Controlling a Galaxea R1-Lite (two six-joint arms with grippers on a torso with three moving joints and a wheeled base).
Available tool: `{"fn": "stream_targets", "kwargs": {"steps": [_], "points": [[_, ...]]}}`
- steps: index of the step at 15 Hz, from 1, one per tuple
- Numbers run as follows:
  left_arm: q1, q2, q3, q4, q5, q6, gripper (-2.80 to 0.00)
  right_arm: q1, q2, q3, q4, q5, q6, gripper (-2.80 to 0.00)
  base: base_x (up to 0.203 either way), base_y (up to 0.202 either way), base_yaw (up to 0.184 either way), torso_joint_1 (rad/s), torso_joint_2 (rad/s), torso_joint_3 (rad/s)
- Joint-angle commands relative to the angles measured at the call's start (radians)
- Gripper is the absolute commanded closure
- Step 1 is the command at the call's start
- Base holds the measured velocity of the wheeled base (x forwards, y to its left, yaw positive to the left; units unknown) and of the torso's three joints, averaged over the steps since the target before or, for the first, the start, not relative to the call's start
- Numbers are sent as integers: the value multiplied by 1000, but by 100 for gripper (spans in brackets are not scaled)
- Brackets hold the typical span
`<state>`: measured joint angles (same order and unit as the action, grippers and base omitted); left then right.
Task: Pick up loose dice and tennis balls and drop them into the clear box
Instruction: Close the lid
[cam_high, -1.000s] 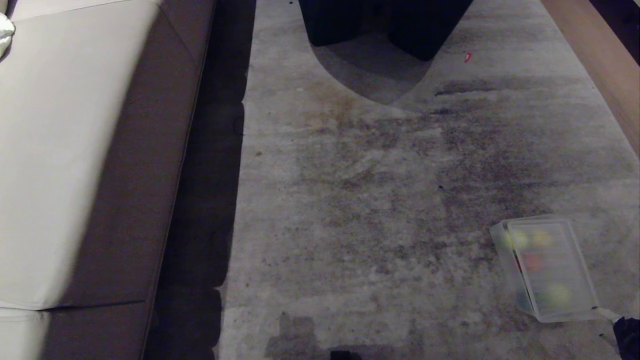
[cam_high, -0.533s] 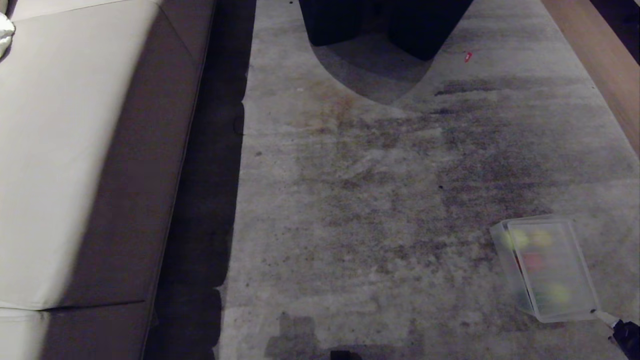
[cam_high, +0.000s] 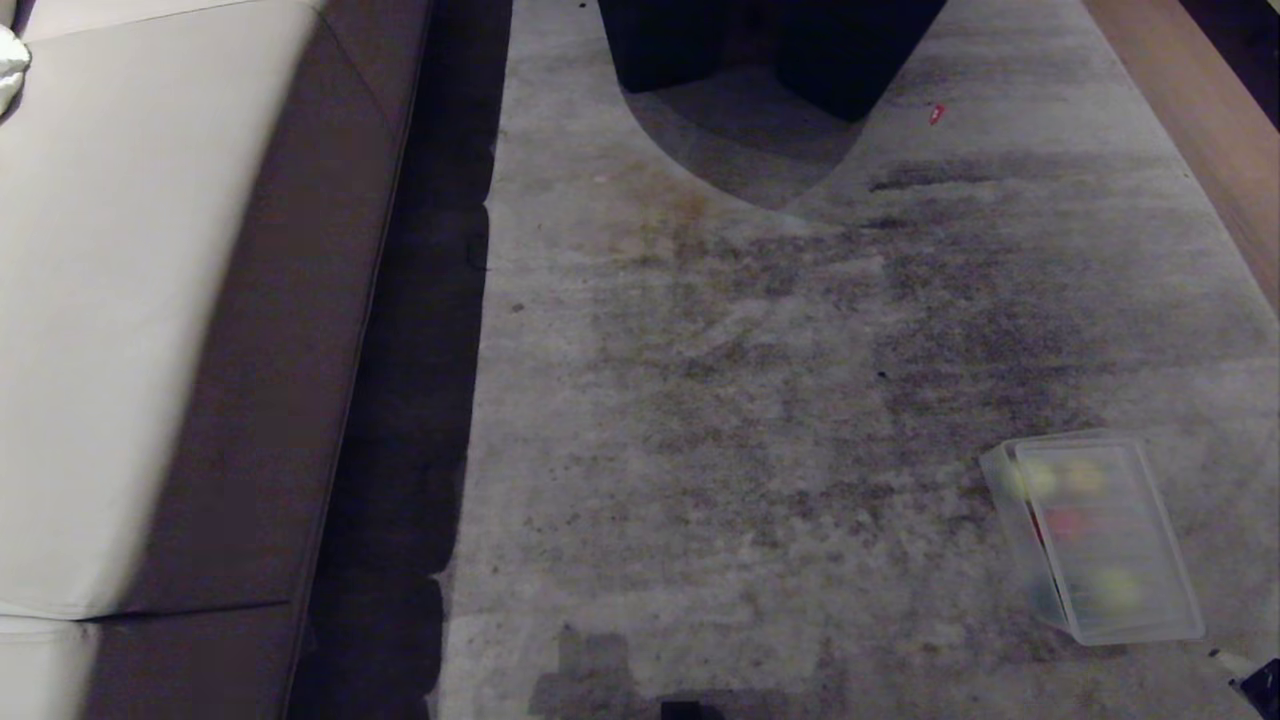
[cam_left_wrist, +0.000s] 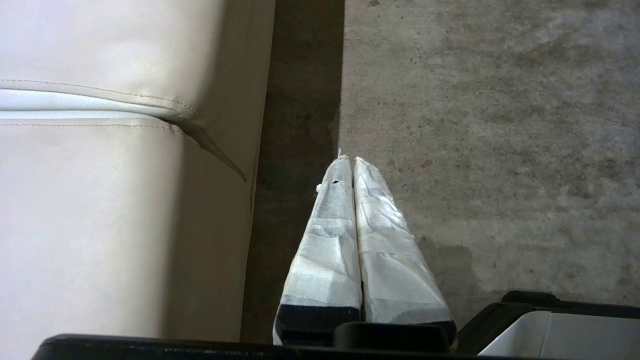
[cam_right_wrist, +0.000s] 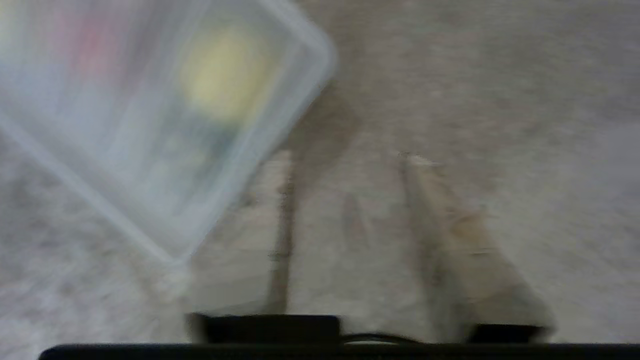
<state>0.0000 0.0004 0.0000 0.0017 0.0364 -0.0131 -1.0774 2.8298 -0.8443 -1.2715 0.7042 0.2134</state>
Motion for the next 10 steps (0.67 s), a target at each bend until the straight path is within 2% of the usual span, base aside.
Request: {"fn": "stream_targets", "kwargs": {"steps": [1, 4, 10], "points": [[0, 1, 2, 0, 0, -1, 0, 16, 14, -24, 18, -55, -13, 0, 0, 0, 0, 0, 0, 0], [0, 1, 2, 0, 0, -1, 0, 79, 32, -65, 53, -180, -44, 0, 0, 0, 0, 0, 0, 0], [0, 1, 2, 0, 0, -1, 0, 123, 42, -129, 29, -222, -43, 0, 0, 0, 0, 0, 0, 0]]}}
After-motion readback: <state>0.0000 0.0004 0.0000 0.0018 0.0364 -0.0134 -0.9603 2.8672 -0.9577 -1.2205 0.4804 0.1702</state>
